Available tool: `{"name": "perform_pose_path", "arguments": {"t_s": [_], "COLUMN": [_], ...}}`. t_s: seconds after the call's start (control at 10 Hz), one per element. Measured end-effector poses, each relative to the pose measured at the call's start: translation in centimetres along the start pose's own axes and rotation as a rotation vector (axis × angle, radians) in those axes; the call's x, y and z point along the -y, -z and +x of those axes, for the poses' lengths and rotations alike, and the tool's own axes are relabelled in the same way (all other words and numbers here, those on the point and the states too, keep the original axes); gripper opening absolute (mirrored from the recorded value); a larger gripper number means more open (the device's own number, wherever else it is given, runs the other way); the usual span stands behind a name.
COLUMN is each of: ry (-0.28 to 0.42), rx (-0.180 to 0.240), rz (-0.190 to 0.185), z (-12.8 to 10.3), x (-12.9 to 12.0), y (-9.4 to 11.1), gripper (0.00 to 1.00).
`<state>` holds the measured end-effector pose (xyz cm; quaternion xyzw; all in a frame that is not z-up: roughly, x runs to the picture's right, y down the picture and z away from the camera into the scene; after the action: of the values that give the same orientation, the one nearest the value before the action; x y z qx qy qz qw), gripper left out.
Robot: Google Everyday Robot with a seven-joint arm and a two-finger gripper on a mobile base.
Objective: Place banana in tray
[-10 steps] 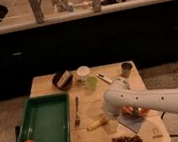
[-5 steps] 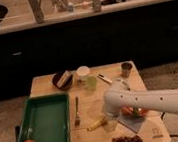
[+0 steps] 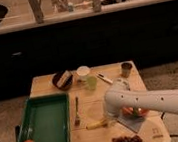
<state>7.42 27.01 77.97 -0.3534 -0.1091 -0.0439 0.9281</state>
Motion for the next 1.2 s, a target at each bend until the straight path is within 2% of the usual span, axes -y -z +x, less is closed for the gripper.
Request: {"name": "perform_pose_path", "arguments": {"t_s": [0.2,0.3,0.5,0.6,0.8,1.2], "ry": [-0.001,-0.007,-0.013,-0.007,-0.012,-0.010], "rx": [-0.002,-0.007,-0.012,-0.020,-0.037,-0.058], "rz": [0.007,0.017,0.021,0.027,0.043,0.064], "z": [-0.1,-0.4,-0.6,-2.3,-3.0,-5.0], "x": [0.1,0.1,0.0,0.5,1.1,2.4], "y": [0.6,1.7,2.7,3.6,5.3,6.0], "gripper": [0.08,0.01,0.00,0.00,0.00,0.00]}}
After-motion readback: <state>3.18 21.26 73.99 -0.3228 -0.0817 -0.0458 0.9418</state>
